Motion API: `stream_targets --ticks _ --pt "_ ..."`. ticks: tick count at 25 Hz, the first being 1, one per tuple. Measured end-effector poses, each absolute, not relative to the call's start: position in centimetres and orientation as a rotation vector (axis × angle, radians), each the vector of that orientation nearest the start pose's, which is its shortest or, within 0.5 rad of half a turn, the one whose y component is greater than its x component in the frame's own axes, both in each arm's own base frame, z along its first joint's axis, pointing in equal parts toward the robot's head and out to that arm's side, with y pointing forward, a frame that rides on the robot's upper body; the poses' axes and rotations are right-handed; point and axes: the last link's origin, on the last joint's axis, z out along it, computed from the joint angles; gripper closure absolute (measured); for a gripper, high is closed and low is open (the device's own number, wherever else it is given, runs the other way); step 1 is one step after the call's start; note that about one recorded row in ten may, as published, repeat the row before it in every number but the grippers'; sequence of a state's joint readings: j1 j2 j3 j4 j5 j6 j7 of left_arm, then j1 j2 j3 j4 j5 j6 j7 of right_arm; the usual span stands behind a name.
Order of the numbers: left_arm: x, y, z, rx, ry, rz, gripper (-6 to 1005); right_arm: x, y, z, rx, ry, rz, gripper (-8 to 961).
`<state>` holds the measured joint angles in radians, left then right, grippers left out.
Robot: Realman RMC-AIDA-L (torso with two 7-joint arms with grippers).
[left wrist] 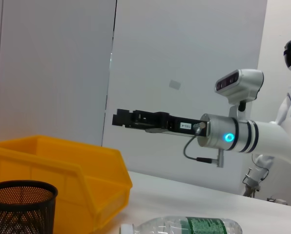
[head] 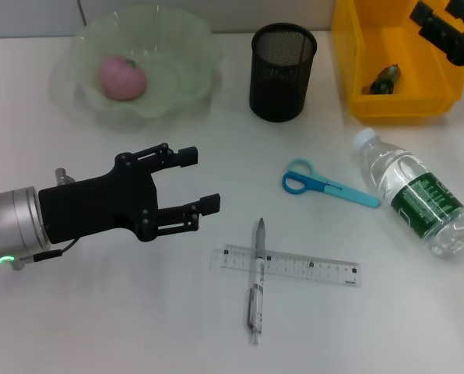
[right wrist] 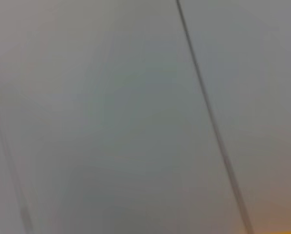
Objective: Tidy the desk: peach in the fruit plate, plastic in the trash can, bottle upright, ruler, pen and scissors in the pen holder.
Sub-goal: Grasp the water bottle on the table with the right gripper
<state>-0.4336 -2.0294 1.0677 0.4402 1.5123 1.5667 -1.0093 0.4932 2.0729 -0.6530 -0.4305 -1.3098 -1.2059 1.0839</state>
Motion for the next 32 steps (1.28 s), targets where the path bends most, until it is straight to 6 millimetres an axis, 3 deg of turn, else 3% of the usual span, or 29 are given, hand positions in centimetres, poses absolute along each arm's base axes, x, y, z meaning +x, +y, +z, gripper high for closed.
stream_targets --ticks 8,15,19,25,29,32 --pt "-26.5 29.1 -2.7 -2.705 -0.349 -0.955 200 28.2 36.5 6.8 -2.244 0.982 0.872 174" --pt "-26.3 29.2 -2.8 -2.712 -0.341 -0.956 200 26.1 37.0 7.5 -2.473 1.2 0.405 172" --pt "-26.3 29.2 -2.8 -2.712 -0.339 -0.957 200 25.1 37.4 7.8 -2.504 1.287 0.103 171" --pt "-26.1 29.2 -3.0 -2.714 -0.34 -0.958 201 23.3 38.0 8.2 -2.515 1.305 -0.151 171" --pt "-26.1 29.2 -3.0 -2.709 -0.342 -0.964 201 22.2 38.2 7.5 -2.512 1.287 -0.387 171" --pt "-26.0 29.2 -3.1 -2.708 -0.343 -0.968 201 22.0 38.2 7.1 -2.499 1.28 -0.459 170"
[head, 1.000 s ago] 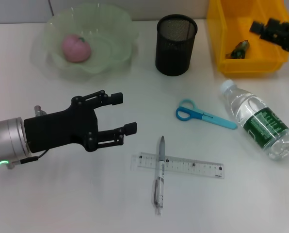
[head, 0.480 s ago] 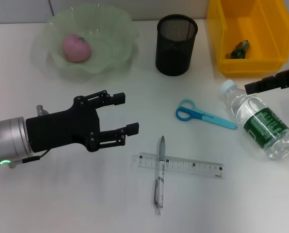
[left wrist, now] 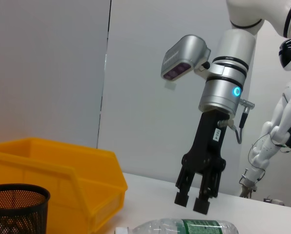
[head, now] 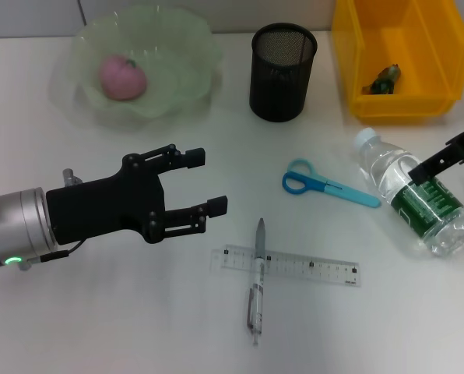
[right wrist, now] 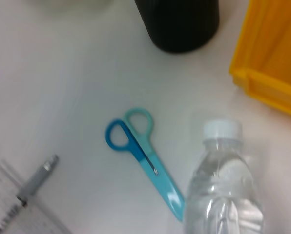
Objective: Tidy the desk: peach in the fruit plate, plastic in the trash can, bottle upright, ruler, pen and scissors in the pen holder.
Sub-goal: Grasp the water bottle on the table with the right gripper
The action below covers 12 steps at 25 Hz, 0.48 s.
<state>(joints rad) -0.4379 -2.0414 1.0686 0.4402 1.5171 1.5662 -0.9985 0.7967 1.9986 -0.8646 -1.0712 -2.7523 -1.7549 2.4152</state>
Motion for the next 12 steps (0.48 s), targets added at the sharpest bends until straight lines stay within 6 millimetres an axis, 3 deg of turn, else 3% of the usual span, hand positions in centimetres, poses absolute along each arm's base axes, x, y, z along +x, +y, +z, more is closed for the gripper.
stream_targets --ticks 12 --pt "-25.7 29.3 -3.2 -2.705 -0.335 -0.983 201 21.9 38.0 4.2 -2.473 1.202 -0.68 169"
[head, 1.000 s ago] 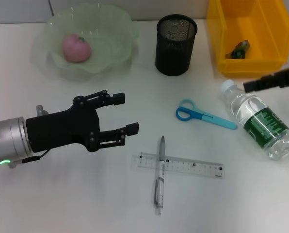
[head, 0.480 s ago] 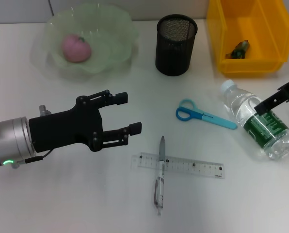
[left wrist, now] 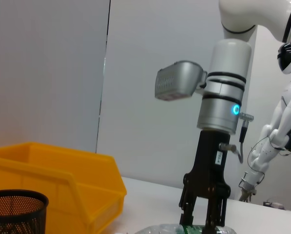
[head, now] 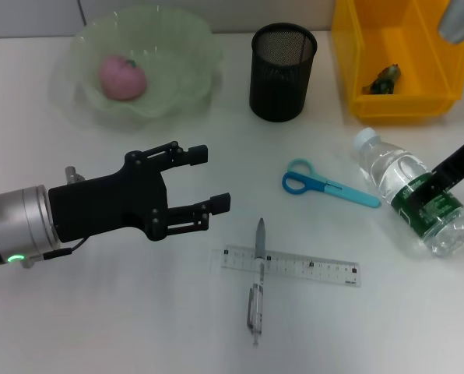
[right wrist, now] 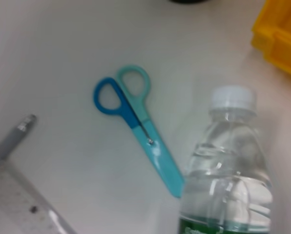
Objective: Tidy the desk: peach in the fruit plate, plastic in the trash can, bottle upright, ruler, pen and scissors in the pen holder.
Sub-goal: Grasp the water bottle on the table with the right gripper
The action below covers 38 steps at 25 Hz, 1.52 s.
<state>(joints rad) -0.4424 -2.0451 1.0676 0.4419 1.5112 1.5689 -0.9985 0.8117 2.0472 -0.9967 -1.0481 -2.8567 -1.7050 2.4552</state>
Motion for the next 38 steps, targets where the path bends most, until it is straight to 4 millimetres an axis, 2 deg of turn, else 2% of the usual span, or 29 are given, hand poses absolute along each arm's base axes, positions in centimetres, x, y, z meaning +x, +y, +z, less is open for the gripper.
stream_targets --ticks 15,38 --pt "-25.5 29.3 -3.2 -2.706 -0.332 -0.991 200 23.3 38.2 2.1 -2.442 1.205 -0.707 168" --pt "-25.4 29.4 -3.2 -2.713 -0.318 -0.986 200 24.1 38.2 1.1 -2.437 1.159 -0.735 176"
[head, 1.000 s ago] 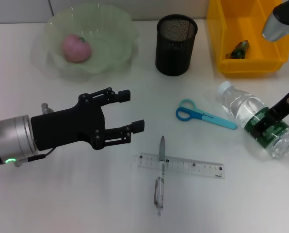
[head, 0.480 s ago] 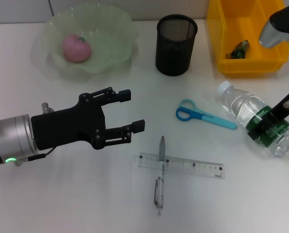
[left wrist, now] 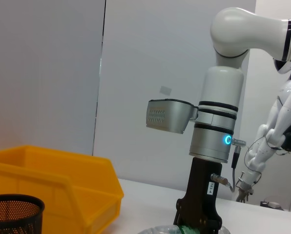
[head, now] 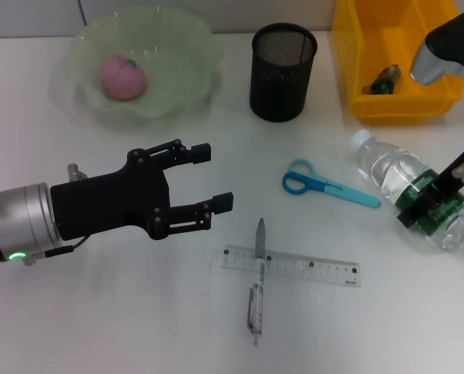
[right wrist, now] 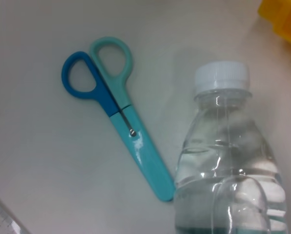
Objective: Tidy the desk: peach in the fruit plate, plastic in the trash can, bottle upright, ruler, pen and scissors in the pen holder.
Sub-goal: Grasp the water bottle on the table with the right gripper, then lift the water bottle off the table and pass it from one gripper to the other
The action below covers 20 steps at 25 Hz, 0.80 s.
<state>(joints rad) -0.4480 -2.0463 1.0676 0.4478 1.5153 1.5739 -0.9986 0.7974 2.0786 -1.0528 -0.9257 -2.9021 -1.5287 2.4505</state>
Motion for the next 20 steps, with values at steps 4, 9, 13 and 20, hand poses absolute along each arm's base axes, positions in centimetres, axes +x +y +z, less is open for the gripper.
stream_targets --ticks 4,9,13,20 --pt "-25.4 29.4 -3.2 -2.713 -0.318 -0.986 200 24.2 38.2 1.2 -2.432 1.155 -0.723 176" --pt "-25.5 29.4 -3.1 -2.71 -0.321 -0.987 201 23.9 38.2 1.6 -2.443 1.135 -0.664 177" --pt "-25.3 29.4 -3.2 -2.701 -0.327 -0.999 202 23.0 37.9 2.7 -2.487 1.102 -0.552 177" --pt "-25.0 29.5 -2.9 -2.663 -0.352 -1.057 207 21.9 36.3 4.4 -2.588 0.968 -0.357 179"
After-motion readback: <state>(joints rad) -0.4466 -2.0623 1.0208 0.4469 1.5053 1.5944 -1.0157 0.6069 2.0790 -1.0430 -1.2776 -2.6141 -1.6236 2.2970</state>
